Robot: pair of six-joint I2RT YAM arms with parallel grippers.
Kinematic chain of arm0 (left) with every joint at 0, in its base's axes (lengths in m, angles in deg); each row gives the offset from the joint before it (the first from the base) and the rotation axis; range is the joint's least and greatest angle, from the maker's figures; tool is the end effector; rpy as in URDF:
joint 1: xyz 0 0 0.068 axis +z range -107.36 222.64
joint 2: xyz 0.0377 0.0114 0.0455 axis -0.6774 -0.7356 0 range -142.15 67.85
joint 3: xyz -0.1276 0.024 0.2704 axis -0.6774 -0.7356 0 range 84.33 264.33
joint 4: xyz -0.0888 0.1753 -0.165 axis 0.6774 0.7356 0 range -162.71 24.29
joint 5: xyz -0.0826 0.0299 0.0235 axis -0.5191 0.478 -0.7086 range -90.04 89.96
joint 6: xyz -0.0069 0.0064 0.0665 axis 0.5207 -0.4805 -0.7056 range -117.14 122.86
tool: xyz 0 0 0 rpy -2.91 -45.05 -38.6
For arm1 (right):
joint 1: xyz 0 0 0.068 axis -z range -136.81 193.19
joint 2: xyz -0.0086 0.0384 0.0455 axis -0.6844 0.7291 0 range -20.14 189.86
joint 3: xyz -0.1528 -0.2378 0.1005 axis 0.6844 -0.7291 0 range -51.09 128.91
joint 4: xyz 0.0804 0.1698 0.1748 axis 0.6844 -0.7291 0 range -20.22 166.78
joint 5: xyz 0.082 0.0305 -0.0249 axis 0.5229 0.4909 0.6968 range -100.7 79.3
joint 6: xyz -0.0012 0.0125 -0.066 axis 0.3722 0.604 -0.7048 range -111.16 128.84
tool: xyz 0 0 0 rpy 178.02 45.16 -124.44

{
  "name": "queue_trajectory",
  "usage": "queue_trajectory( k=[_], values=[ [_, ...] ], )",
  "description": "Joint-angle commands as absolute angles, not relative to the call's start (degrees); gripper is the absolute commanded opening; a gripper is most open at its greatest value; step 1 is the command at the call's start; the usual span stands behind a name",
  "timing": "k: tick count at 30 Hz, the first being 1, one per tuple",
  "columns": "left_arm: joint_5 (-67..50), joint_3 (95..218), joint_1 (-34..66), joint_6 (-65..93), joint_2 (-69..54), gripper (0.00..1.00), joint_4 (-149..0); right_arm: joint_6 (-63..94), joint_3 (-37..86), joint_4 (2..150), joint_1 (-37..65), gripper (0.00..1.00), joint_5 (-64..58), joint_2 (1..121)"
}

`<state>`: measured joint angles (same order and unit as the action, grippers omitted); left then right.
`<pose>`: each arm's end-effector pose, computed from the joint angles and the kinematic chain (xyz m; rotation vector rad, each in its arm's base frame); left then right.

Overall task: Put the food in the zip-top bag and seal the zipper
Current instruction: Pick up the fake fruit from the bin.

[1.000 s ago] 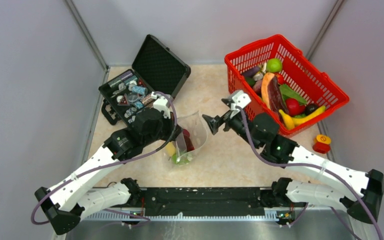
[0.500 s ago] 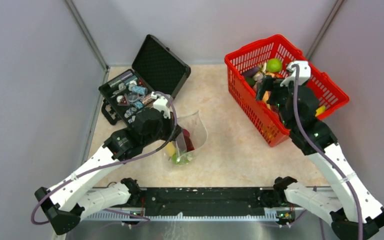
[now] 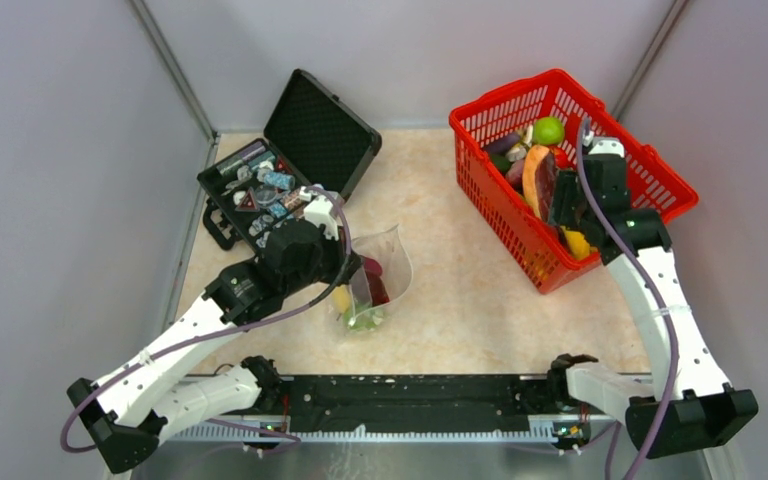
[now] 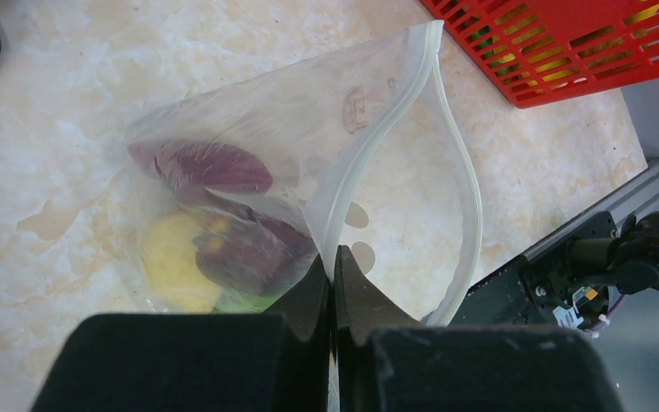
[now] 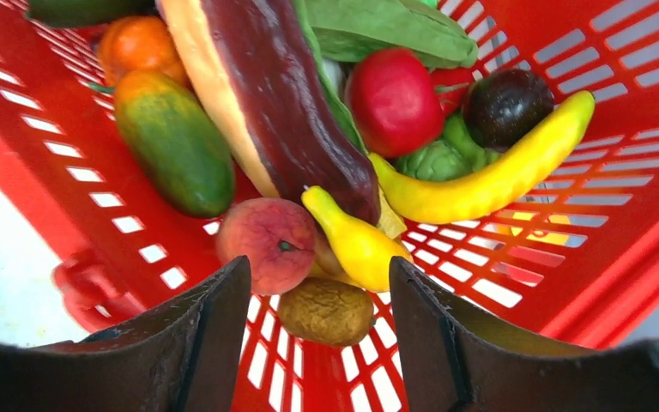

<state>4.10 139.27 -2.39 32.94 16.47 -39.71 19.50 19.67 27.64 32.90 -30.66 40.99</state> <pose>0.1330 -0.1277 0.3538 0.2361 2.1520 -0.7084 0.2015 0.0179 0.3893 0.1906 2.2102 -0.1932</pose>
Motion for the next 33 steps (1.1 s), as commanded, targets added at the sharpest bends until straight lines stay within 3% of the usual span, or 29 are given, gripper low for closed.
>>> queue_trajectory(
  k=[1,7,12,15,22,25,27,30,33],
  values=[
    [5.47,138.98,-2.36,32.28,18.03,0.0,-42.17,19.22,21.23,24.12,35.87,0.59,-29.61,41.92],
    [6.94,137.55,-2.37,32.14,19.74,0.0,-42.42,17.15,21.67,19.19,37.04,0.65,-26.99,45.63],
    [6.75,137.33,-2.38,31.83,19.51,0.0,-42.85,15.63,21.97,17.76,37.07,0.79,-23.03,47.65],
    [6.13,137.5,-2.36,31.45,18.99,0.0,-43.01,15.33,22.1,17.71,37.06,0.8,-24.25,50.3],
    [7.28,137.05,-2.36,31.44,19.8,0.0,-42.47,16.22,21.38,19.5,37.8,0.6,-22.55,53.17],
    [7.52,136.93,-2.36,31.34,19.88,0.0,-42.64,15.72,21.27,18.17,38.0,0.58,-17.71,53.68],
    [7.6,136.99,-2.36,31.18,19.75,0.0,-42.72,15.13,20.55,17.03,37.95,0.62,-16.17,53.69],
    [7.23,137.25,-2.36,31.07,18.99,0.0,-43.07,16.28,19.95,17.04,38.0,0.77,-20.13,53.15],
    [6.28,137.42,-2.34,30.93,18.04,0.0,-43.84,17.67,18.93,18.45,37.98,0.82,-24.11,54.06]
  ],
)
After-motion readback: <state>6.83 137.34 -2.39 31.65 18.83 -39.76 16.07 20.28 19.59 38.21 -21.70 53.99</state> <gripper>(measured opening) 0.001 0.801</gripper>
